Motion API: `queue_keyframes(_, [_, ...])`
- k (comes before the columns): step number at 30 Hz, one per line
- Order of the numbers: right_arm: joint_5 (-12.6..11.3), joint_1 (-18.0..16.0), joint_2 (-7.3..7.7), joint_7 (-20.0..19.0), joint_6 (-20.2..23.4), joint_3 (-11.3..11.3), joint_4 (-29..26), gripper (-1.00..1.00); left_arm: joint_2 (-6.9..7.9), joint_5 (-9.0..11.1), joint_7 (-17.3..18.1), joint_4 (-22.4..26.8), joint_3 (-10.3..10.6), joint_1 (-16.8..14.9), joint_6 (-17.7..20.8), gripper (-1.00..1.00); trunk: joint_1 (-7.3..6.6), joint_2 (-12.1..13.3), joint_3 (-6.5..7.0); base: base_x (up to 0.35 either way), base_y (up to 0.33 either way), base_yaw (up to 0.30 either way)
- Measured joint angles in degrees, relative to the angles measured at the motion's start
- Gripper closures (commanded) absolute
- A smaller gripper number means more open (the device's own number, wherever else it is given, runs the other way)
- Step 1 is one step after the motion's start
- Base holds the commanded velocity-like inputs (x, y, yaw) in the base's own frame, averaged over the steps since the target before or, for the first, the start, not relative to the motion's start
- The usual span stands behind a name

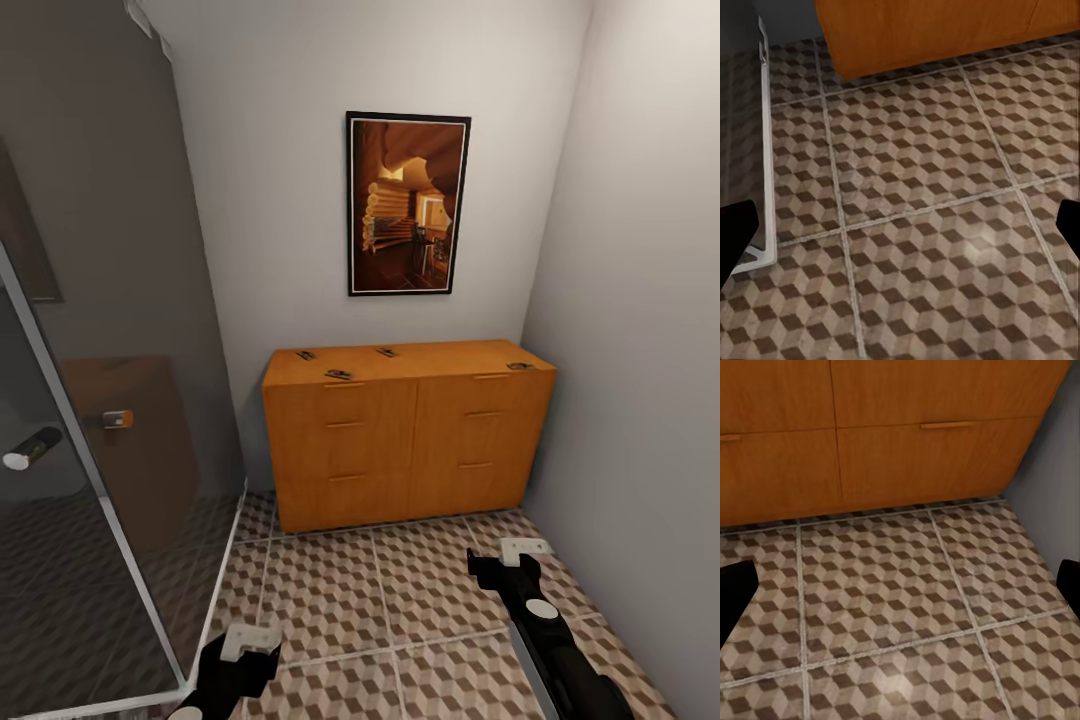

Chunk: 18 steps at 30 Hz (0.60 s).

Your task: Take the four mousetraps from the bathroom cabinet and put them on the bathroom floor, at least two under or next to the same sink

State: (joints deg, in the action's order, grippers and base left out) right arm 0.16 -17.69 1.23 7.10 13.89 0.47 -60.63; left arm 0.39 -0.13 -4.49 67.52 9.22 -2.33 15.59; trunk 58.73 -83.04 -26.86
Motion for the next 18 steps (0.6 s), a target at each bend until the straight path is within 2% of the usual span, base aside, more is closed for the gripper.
queue_keyframes(9, [0.0, 0.0, -0.03, 0.0, 0.01, 0.0, 0.0, -1.0, 0.0, -0.01, -0.12, -0.18, 0.67, 0.0, 0.01, -1.0, -0.01, 0.0, 0.0, 0.018, -0.188, 0.232])
queue_keyframes(18, [0.0, 0.03, -0.03, 0.0, 0.01, 0.03, 0.0, -1.0, 0.0, 0.03, -0.13, -0.21, 0.74, 0.0, 0.03, -1.0, -0.01, 0.0, 0.0, 0.11, -0.262, 0.25])
